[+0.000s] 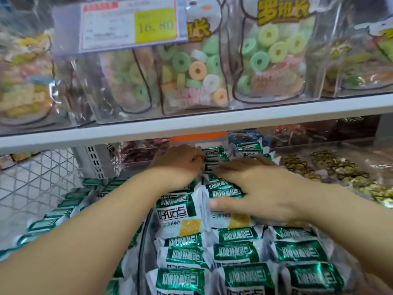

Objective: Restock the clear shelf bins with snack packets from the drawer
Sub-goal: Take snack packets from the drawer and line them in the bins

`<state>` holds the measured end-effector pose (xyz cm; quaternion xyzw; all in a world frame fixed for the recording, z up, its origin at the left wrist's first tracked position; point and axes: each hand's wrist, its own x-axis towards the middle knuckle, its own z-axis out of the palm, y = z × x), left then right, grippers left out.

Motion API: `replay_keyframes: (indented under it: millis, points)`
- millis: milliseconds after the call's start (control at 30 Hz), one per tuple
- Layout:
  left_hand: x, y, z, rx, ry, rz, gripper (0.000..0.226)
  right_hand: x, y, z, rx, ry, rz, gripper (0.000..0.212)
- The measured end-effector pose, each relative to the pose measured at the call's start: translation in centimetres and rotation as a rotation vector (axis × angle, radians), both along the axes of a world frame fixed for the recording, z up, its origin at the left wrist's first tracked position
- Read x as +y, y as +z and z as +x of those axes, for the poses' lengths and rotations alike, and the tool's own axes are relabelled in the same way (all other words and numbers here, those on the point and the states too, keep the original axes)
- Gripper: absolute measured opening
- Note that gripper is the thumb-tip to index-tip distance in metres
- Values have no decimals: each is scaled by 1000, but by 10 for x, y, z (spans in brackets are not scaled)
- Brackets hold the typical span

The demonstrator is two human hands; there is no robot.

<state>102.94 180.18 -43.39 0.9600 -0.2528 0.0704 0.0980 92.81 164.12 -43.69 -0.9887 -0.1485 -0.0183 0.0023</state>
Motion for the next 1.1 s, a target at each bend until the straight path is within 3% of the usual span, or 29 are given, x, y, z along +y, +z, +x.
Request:
replay_keyframes:
  millis: [133,267,533,800,900,1000,1100]
  points:
    - [-17,3,26,-53,-24,-42,41,0,-2,4,-51,9,-87,105]
    - [-39,4,37,126,0,21,42,1,-5,5,-108,27,-90,103]
    - [-35,0,40,75,-111,-79,43,11,-11,-3,-239,5,-185,89]
    - [-37,-1,43,114,-78,-21,48,14,-19,-2,-254,-20,-285,97]
    - [-26,3,37,112,-37,-112,45,5,-25,-4,-390,-9,-170,92]
    - [-8,1,28,75,-41,-81,41,12,-43,-9,-493,4,-114,67]
    - [8,1,14,58,-38,8,41,17,-55,-8,-533,77,-156,70]
